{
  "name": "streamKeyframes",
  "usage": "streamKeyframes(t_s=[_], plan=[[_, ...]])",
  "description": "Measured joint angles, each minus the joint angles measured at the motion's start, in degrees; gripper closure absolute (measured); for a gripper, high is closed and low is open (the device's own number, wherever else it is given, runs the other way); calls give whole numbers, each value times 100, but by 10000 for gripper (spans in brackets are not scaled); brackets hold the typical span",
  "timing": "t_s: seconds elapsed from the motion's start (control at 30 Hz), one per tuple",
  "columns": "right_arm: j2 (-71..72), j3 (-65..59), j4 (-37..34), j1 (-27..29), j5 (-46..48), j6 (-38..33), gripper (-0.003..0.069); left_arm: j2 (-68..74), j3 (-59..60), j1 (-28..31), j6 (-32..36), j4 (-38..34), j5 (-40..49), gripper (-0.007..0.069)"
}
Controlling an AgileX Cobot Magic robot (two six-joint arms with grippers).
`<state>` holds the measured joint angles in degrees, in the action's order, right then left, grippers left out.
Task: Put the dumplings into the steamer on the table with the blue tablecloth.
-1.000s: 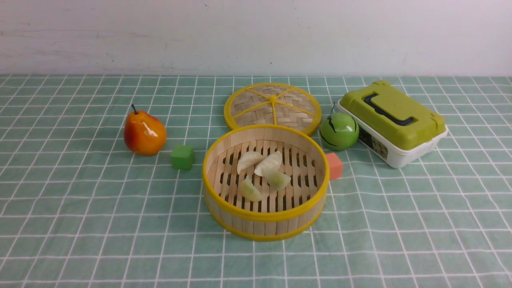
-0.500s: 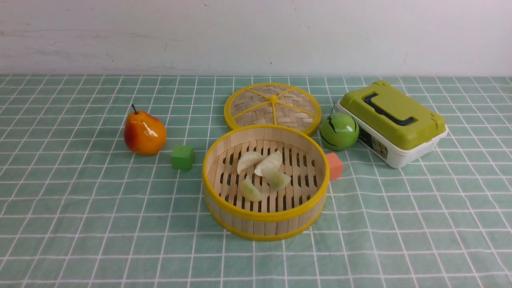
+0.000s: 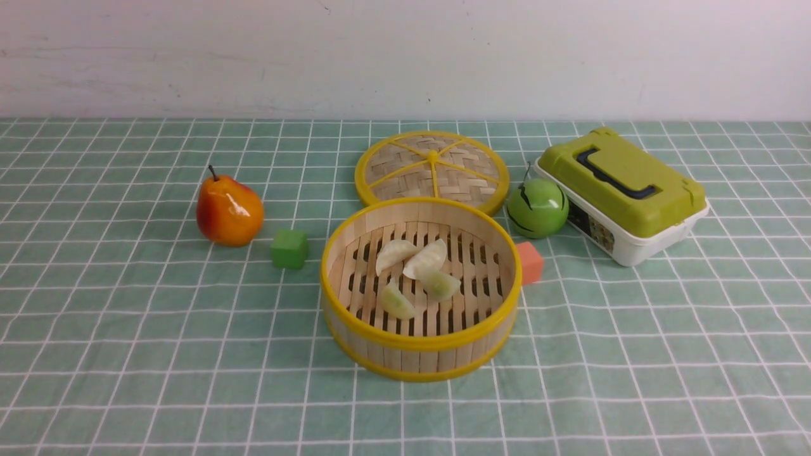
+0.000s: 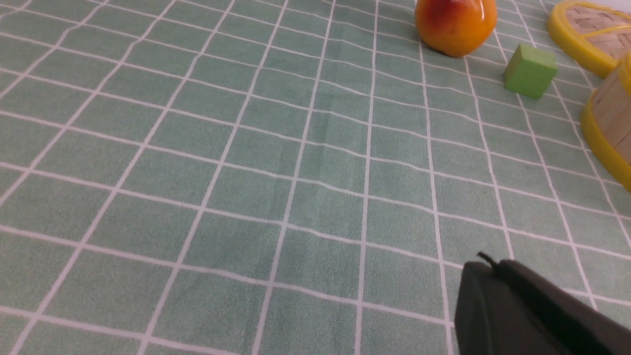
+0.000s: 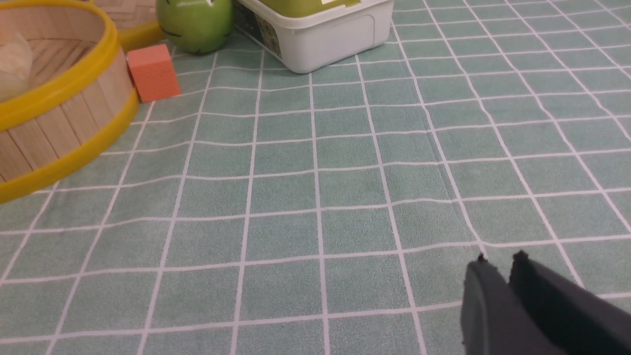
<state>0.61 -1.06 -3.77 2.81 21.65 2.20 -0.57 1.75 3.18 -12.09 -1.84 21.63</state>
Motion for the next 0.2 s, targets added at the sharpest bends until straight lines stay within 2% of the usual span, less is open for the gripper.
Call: streamKeyframes(t_s=[0.2], plan=[[0,0,0,0,0,0,575,0,0,0,0,0,0,636]])
